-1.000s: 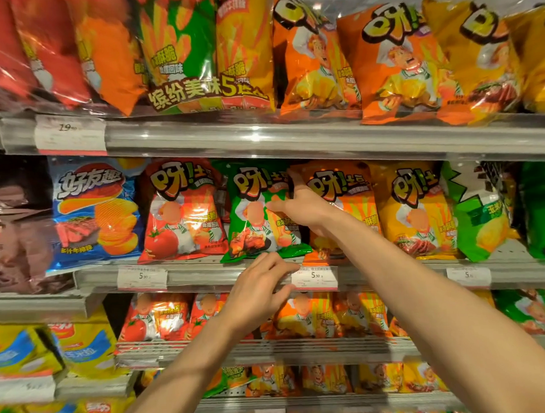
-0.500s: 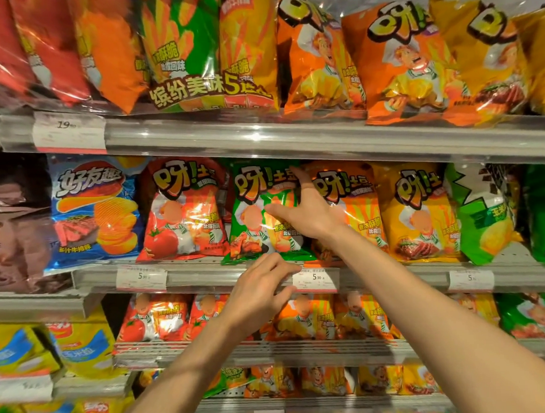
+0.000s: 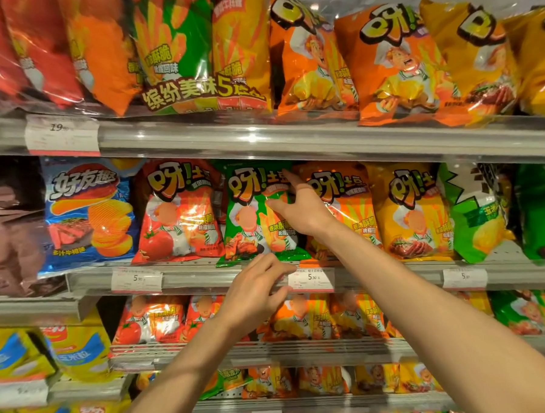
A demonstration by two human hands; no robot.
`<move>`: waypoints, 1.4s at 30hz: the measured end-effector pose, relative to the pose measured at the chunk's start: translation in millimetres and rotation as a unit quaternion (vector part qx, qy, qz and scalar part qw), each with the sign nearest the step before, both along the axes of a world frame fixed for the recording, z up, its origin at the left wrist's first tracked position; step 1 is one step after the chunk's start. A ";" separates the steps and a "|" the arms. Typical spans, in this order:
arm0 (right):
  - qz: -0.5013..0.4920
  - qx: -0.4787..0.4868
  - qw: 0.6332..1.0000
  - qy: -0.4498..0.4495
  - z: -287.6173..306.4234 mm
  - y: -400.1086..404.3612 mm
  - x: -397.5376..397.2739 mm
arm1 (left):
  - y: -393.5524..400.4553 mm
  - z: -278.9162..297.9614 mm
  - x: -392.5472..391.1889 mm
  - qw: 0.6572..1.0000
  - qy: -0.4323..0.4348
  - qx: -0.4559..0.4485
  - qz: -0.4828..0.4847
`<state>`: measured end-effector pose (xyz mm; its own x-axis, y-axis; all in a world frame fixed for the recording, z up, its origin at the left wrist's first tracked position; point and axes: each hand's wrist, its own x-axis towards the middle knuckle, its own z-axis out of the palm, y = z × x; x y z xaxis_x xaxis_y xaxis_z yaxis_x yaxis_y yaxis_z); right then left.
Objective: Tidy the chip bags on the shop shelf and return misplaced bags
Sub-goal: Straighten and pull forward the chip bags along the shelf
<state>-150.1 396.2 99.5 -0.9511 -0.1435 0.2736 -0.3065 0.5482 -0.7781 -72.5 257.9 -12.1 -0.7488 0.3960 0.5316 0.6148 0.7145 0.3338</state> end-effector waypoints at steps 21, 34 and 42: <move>-0.126 0.158 0.979 0.032 -16.8 142.5 59.6 | 20.2 0.8 -2.3 0.995 0.036 -0.085 0.032; -0.067 -0.096 0.991 -0.058 -6.2 133.5 17.5 | 17.6 0.6 -2.6 0.995 0.035 -0.083 0.035; -0.074 -0.134 0.988 -0.014 -14.2 128.5 8.3 | 17.8 1.2 -6.2 0.996 0.026 -0.073 0.032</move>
<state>-141.8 524.7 85.3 -0.9641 0.0721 0.2557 -0.2143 0.3577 -0.9089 -78.6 275.7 -10.9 -0.7484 0.4237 0.5102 0.5795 0.7919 0.1924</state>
